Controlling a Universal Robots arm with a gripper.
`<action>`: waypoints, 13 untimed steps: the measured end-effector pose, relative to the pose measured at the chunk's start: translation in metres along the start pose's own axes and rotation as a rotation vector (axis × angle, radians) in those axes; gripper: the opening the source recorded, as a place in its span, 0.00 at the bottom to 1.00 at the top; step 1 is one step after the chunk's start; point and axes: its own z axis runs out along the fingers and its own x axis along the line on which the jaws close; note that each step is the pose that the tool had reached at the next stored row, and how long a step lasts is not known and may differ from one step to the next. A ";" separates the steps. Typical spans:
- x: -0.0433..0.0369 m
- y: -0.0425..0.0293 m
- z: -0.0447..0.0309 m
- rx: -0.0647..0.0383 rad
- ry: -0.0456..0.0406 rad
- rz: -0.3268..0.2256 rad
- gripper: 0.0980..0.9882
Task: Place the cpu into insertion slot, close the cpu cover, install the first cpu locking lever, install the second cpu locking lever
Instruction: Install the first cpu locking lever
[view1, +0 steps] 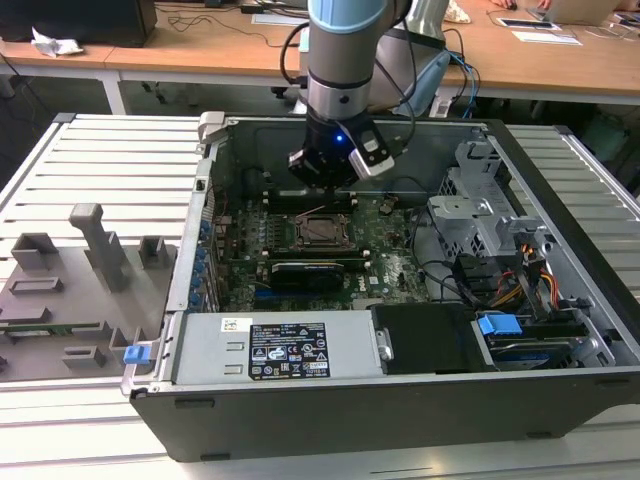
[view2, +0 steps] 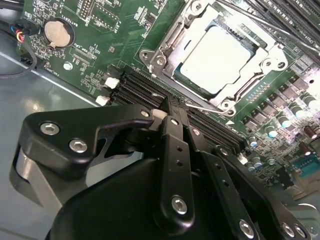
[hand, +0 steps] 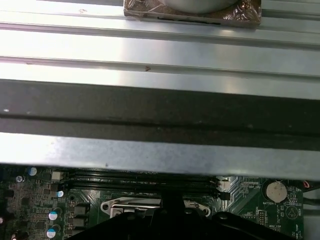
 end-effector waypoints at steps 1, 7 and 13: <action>0.0002 0.0000 0.0005 0.000 0.0017 -0.014 0.01; -0.0020 0.0000 0.0057 -0.001 0.0059 -0.049 0.01; -0.0052 -0.0005 0.0091 -0.001 0.0063 -0.051 0.01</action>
